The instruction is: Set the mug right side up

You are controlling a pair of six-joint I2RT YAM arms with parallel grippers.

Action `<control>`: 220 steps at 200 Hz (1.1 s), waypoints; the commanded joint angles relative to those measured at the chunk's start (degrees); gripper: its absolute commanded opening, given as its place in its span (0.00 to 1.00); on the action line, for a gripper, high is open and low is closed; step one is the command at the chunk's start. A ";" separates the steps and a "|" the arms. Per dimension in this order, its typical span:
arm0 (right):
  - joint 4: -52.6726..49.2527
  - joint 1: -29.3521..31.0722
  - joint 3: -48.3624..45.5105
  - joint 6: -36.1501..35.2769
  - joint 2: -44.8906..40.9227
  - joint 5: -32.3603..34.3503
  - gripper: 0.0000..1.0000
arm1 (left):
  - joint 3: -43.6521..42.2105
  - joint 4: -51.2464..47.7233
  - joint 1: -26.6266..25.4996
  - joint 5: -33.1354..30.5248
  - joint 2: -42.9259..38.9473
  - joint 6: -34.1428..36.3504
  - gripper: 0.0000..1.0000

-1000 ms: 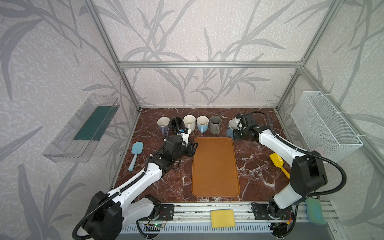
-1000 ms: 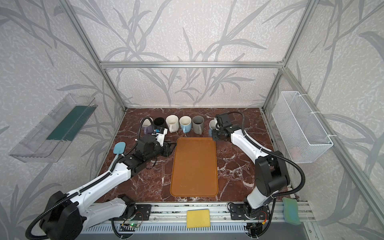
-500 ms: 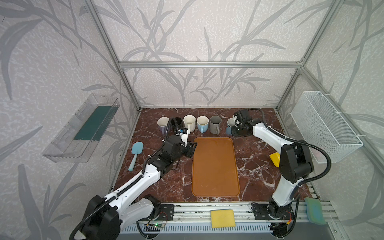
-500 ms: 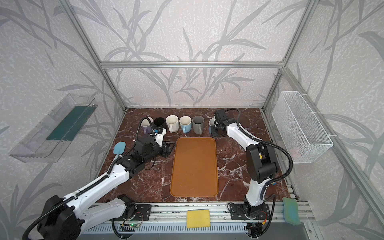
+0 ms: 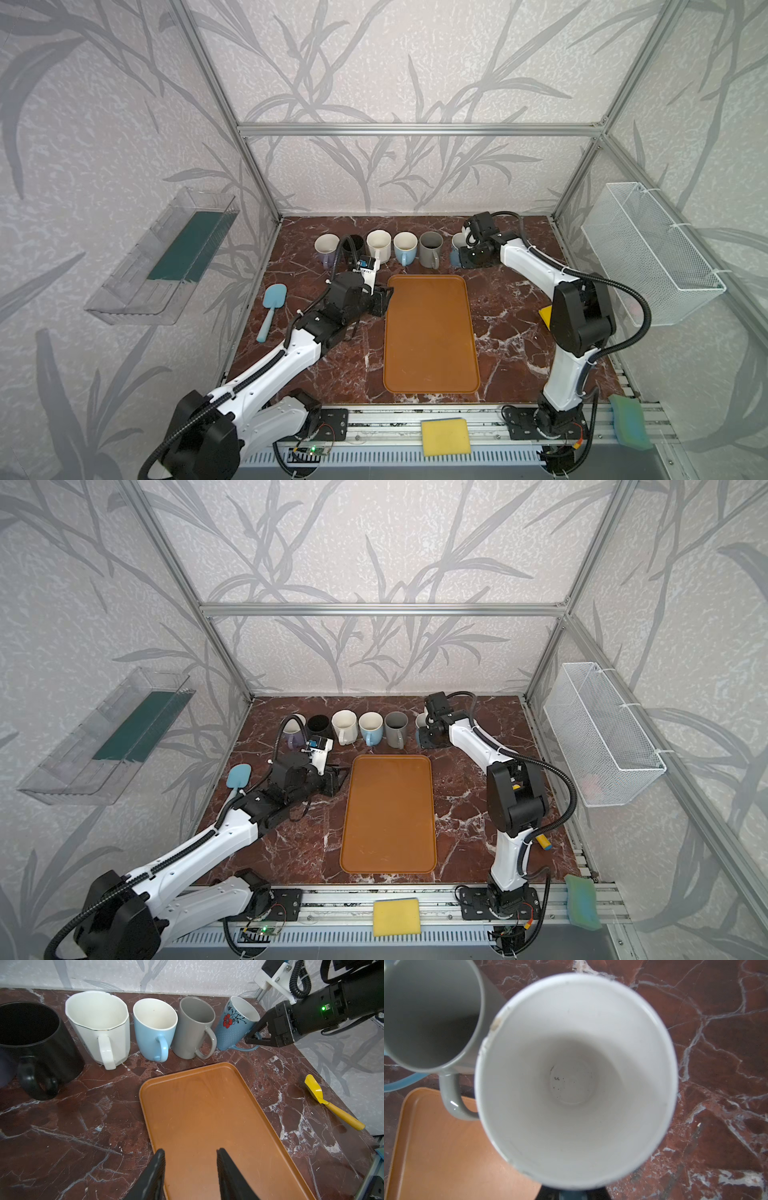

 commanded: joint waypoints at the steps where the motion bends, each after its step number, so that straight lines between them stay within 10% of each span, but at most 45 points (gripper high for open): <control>1: -0.29 -0.19 3.28 -0.31 1.11 0.26 0.00 | -0.90 -0.86 -0.20 -1.54 -1.83 0.64 0.43; 220: -1.18 0.29 7.39 -0.12 7.69 3.17 0.00 | -0.96 -2.98 -0.45 -1.12 -3.68 0.29 0.43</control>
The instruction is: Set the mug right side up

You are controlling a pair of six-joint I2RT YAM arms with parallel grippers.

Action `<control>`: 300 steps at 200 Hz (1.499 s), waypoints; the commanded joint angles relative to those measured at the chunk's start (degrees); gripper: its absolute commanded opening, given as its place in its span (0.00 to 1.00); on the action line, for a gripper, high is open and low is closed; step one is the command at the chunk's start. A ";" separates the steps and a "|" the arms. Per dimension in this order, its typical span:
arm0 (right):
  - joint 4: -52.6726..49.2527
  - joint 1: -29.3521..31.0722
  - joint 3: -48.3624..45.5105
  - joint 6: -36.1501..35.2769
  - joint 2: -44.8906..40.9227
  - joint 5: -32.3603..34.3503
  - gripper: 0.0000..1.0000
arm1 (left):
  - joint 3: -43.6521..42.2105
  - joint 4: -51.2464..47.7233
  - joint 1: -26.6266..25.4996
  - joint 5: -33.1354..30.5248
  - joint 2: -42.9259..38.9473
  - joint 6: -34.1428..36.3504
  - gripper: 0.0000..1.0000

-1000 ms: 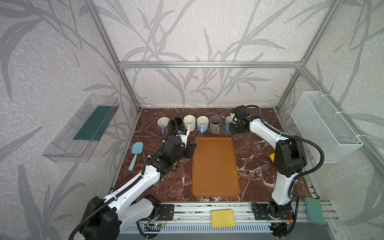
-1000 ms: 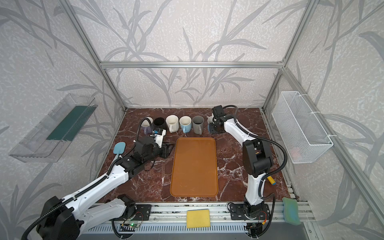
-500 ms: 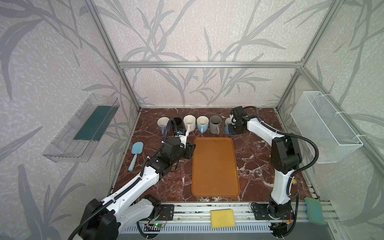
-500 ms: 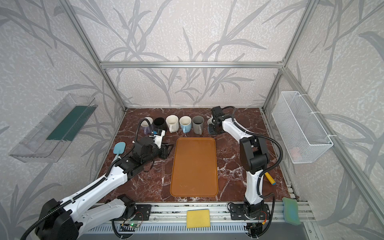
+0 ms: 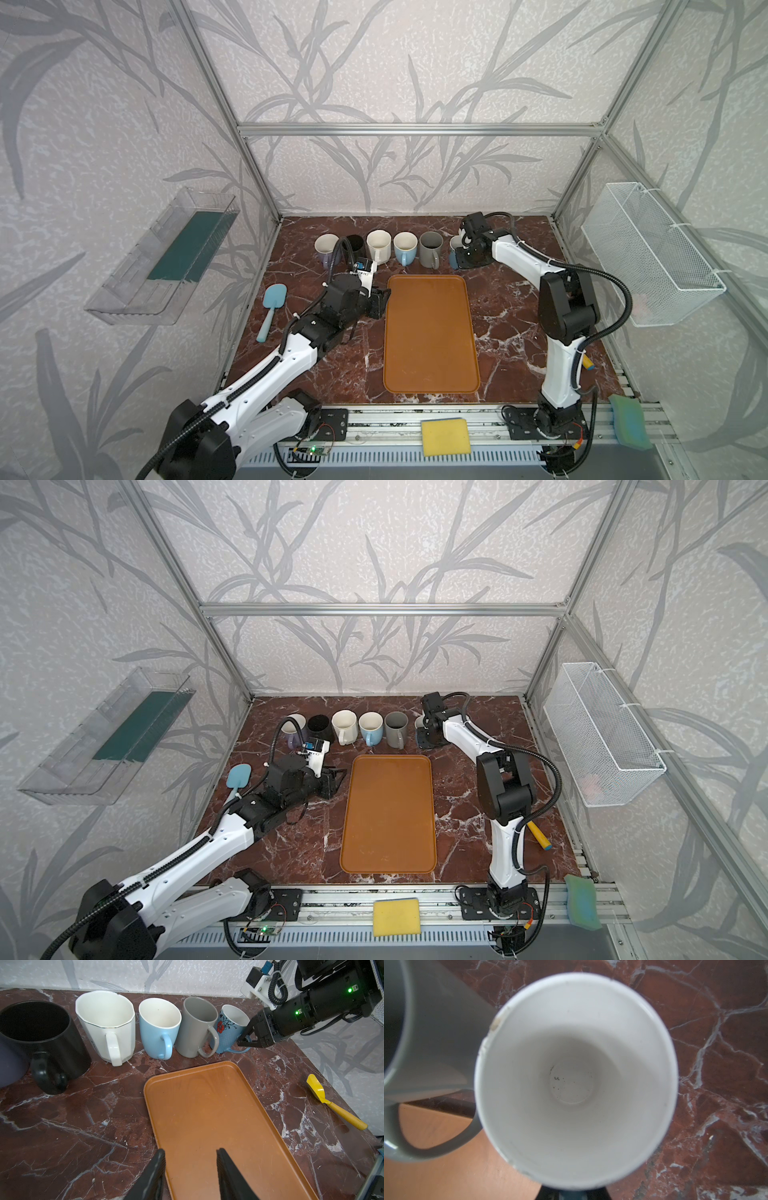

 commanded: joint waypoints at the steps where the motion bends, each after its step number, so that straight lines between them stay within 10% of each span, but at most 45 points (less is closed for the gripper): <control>1: 0.40 0.27 2.70 -0.13 1.02 1.55 0.00 | -0.19 -1.05 -0.34 -0.62 -1.32 0.31 0.43; 300: -2.24 1.35 4.40 0.62 0.63 1.97 0.19 | 0.99 -1.40 -0.56 -0.01 -0.10 0.75 0.44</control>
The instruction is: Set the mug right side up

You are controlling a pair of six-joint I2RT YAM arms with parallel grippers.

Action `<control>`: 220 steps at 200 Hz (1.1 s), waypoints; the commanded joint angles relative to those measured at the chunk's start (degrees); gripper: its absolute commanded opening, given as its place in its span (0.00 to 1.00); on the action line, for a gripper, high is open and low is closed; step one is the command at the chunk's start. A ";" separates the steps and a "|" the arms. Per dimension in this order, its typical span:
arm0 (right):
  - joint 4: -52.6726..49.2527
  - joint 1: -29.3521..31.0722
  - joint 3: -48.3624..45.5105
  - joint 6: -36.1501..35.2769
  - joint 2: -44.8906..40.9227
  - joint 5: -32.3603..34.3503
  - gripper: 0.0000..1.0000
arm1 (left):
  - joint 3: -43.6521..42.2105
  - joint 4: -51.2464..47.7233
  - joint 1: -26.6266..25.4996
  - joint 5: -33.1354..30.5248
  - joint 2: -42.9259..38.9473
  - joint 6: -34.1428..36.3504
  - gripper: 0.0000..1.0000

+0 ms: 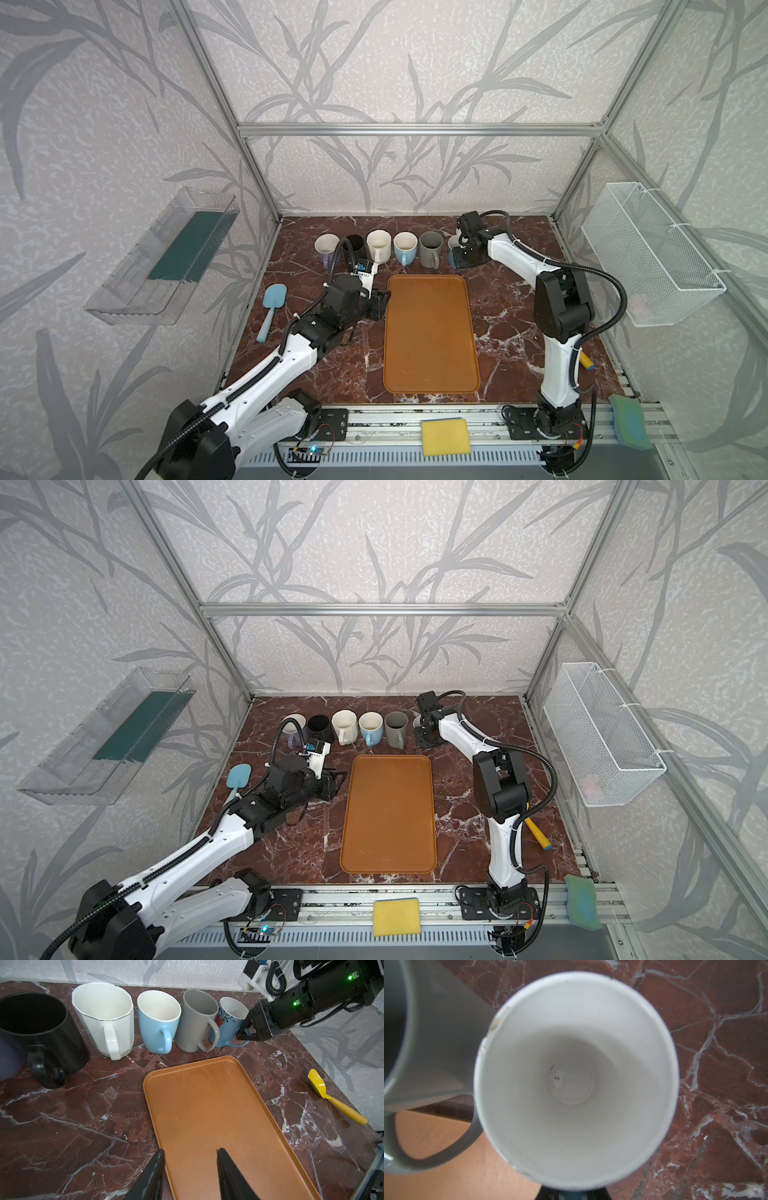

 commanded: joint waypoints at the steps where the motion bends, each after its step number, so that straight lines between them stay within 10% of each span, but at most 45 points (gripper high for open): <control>1: 0.16 0.11 1.82 0.54 -0.83 -0.42 0.19 | 0.98 -0.13 -0.19 -0.11 0.08 0.71 0.44; 119: 0.01 0.13 0.54 0.87 -2.20 -1.86 0.38 | 0.36 -0.54 -0.24 -0.42 -0.54 0.73 0.44; 220: 1.77 0.11 -1.56 1.49 -3.96 -6.77 0.34 | 0.72 -0.91 -0.22 -0.32 -0.89 0.39 0.44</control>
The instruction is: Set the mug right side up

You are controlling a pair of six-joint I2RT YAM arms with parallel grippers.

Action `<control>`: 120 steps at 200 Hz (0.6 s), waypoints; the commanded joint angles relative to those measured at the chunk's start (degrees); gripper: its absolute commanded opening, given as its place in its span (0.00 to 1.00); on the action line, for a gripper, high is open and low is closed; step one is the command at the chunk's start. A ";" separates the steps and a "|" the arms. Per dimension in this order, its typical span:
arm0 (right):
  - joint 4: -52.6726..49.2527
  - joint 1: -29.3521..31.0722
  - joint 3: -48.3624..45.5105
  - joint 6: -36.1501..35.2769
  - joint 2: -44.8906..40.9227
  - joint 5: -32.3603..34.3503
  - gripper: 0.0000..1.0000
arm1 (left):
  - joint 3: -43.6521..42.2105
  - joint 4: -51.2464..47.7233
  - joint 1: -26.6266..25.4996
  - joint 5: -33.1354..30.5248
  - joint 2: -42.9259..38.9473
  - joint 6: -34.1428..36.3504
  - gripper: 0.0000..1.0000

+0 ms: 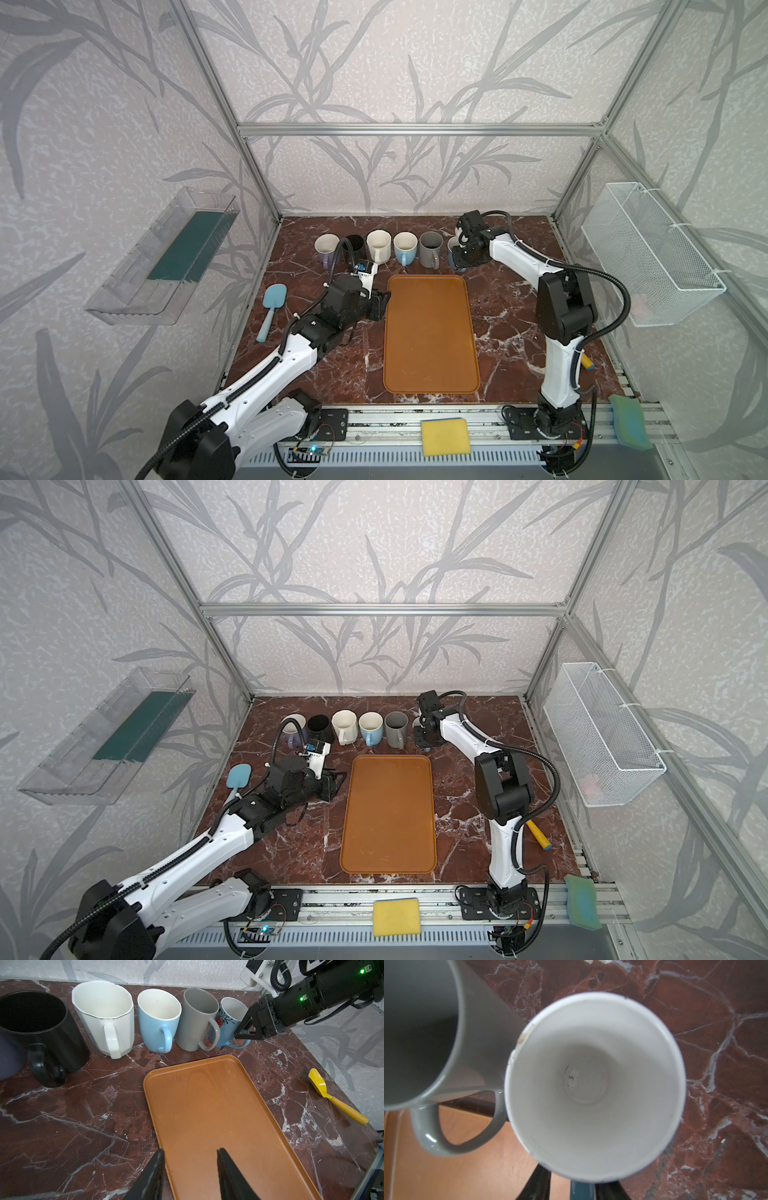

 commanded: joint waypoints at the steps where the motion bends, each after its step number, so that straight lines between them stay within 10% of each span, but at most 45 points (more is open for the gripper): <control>1: 0.69 0.15 -0.69 0.28 -2.69 -2.06 0.34 | 0.72 -0.69 -0.19 -0.29 -0.87 0.40 0.44; 120: 0.23 -0.78 -2.41 -1.46 -7.56 1.47 0.34 | 2.54 -3.80 -0.17 -5.99 -1.01 0.95 0.44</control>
